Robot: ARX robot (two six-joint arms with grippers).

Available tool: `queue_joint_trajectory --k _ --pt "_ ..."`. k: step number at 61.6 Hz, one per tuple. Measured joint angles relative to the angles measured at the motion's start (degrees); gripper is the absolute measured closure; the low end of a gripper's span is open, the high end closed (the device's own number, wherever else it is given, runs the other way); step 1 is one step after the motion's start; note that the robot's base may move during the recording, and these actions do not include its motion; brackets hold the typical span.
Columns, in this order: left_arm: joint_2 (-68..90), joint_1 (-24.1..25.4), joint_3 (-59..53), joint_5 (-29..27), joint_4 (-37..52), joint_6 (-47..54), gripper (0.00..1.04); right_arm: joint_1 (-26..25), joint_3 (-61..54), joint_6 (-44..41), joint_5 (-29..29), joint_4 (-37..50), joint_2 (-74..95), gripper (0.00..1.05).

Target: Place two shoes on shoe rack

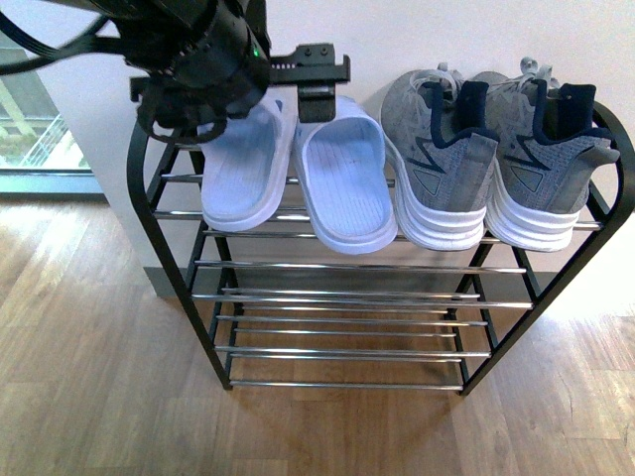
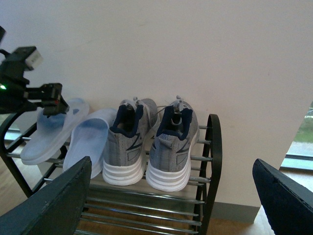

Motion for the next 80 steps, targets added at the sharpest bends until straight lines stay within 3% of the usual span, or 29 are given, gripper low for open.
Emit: queue_joint_trajectory --k 16,24,32,55,61,68,74,80 --pt "-13.92 0.90 -14.10 -6.03 5.97 1.62 0.09 0.00 0.00 0.00 0.00 0.00 0.00 0.09" --pt "-24.87 1.62 -24.63 -11.96 11.26 6.45 0.09 0.00 0.00 0.00 0.00 0.00 0.00 0.09" --pt "-37.68 2.71 -34.18 -14.32 12.13 10.78 0.09 0.00 0.00 0.00 0.00 0.00 0.00 0.09" --pt "-79.12 8.98 -51.84 -17.90 -6.82 10.36 0.09 0.00 0.00 0.00 0.02 0.00 0.00 0.09" --pt "-87.91 11.26 -53.62 -15.65 -12.59 7.69 0.09 0.00 0.00 0.00 0.00 0.00 0.00 0.09" --pt "-90.23 12.04 -54.23 -13.77 -11.61 7.58 0.11 0.00 0.00 0.00 0.00 0.00 0.00 0.09" --pt "-93.50 15.78 -60.87 -0.11 2.89 12.98 0.29 0.00 0.00 0.00 0.02 0.00 0.00 0.09" --pt "-96.17 17.46 -63.80 3.56 6.40 15.52 0.47 0.00 0.00 0.00 0.00 0.00 0.00 0.09"
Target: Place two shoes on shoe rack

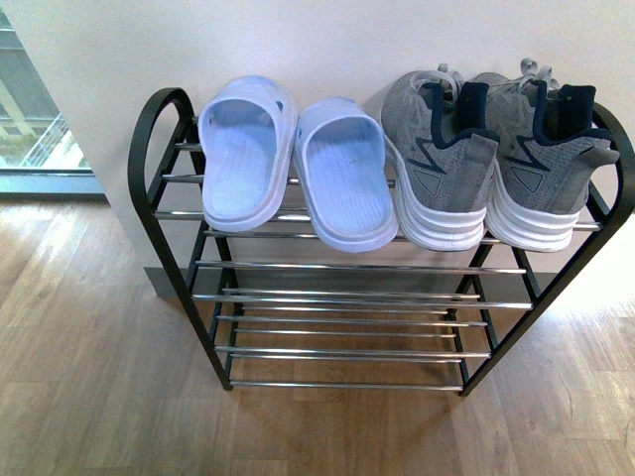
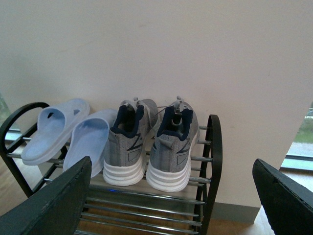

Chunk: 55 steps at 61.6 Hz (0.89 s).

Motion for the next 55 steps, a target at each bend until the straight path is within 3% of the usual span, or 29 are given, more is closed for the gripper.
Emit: queue_joint_trajectory --k 6,20,49,55 --pt "-2.08 5.29 -2.01 5.92 0.00 1.03 0.64 0.00 0.00 0.00 -0.04 0.00 0.00 0.09" --pt "-5.79 6.82 -5.05 6.62 -0.48 1.51 1.04 0.00 0.00 0.00 0.00 0.00 0.00 0.09" --pt "-12.28 6.91 -8.33 6.62 -3.56 1.66 1.03 0.00 0.00 0.00 0.00 0.00 0.00 0.09" --pt "-18.91 6.93 -9.51 6.62 -10.71 1.66 1.03 0.00 0.00 0.00 0.00 0.00 0.00 0.09"
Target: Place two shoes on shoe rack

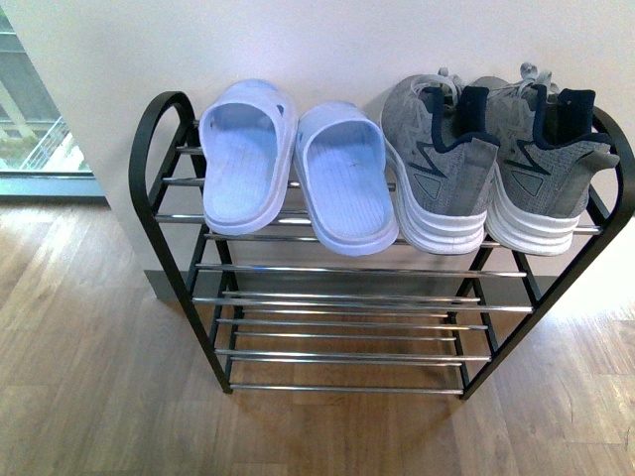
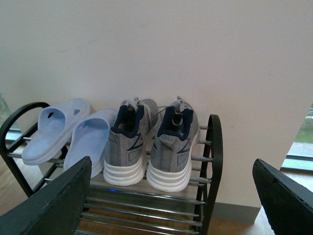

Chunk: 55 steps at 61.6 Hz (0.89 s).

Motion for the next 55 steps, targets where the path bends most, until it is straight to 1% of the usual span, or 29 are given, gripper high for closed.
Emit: queue_joint_trajectory --k 3,23,25,28,30,33,35,36,38,48,52,53,54,55 --pt "-3.17 -0.02 -0.68 0.02 -1.40 0.04 1.03 0.00 0.00 -0.02 -0.02 0.00 0.00 0.09" --pt "-3.41 0.04 -0.72 0.00 -1.49 -0.02 1.03 0.00 0.00 0.00 0.00 0.00 0.00 0.09" --pt "-3.41 0.04 -0.72 0.00 -1.49 0.02 0.96 0.00 0.00 0.00 -0.02 0.00 0.00 0.09" --pt "-3.41 0.04 -0.72 0.00 -1.49 0.02 0.89 0.00 0.00 0.00 0.00 0.00 0.00 0.09" --pt "-3.41 0.04 -0.72 0.00 -1.49 0.02 0.82 0.00 0.00 0.00 0.00 0.00 0.00 0.09" --pt "-3.41 0.04 -0.72 0.00 -1.49 0.02 0.74 0.00 0.00 0.00 0.00 0.00 0.00 0.09" --pt "-3.41 0.04 -0.72 0.00 -1.49 0.02 0.65 0.00 0.00 0.00 -0.02 0.00 0.00 0.09" --pt "-3.41 0.04 -0.72 0.00 -1.49 0.02 0.64 0.00 0.00 0.00 0.00 0.00 0.00 0.09" --pt "-3.41 0.04 -0.72 0.00 -1.49 0.02 0.57 0.00 0.00 0.00 -0.02 0.00 0.00 0.09" --pt "-3.41 0.04 -0.72 0.00 -1.49 0.02 0.30 0.00 0.00 0.00 0.00 0.00 0.00 0.09" --pt "-3.41 0.04 -0.72 0.00 -1.49 0.04 0.16 0.00 0.00 0.00 0.00 0.00 0.02 0.09" --pt "-3.41 0.04 -0.72 0.00 -1.49 0.02 0.11 0.00 0.00 0.00 0.00 0.00 0.02 0.09" --pt "-3.41 0.04 -0.72 0.00 -1.51 0.04 0.08 0.00 0.00 0.00 0.00 0.00 0.00 0.09" --pt "-3.41 0.04 -0.72 0.02 -1.49 0.15 0.08 0.00 0.00 0.00 0.00 0.00 0.00 0.09"
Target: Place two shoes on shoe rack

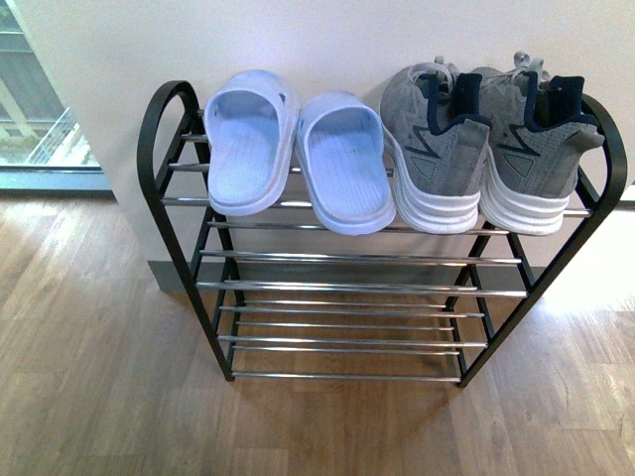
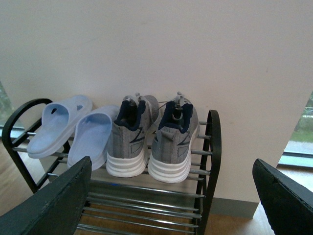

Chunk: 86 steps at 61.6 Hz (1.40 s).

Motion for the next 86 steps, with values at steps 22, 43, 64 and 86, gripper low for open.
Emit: queue_joint_trajectory --k 22,43,64,86 --pt "0.00 0.00 0.00 0.00 0.00 0.02 0.09 0.00 0.00 0.00 0.02 0.00 0.00 0.09" --pt "0.00 0.00 0.00 -0.02 0.00 0.02 0.09 0.00 0.00 0.00 0.00 0.00 0.00 0.09" --pt "0.00 0.00 0.00 0.00 0.00 0.02 0.09 0.00 0.00 0.00 0.00 0.00 0.00 0.09" --pt "0.00 0.00 0.00 -0.02 0.00 0.02 0.09 0.00 0.00 0.00 0.00 0.00 0.00 0.09"
